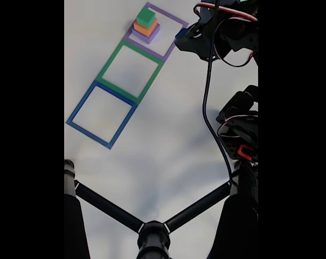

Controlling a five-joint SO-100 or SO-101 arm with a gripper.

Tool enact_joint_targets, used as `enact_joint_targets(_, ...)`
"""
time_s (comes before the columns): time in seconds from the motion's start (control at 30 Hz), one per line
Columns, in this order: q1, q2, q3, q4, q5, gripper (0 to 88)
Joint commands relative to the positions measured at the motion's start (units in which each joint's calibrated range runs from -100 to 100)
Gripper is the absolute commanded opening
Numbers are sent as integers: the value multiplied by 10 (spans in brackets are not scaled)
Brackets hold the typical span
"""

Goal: Tower of hanoi

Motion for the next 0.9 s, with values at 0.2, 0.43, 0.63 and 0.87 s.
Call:
enact_joint_targets(0.2,-34,-70,327,-327,6,34)
enact_joint_targets(0.43,-64,-44,476,-552,6,34)
enact_joint_targets(0.63,-72,29,567,-755,6,35)
enact_joint_targets(0.87,-104,69,673,-943,6,38)
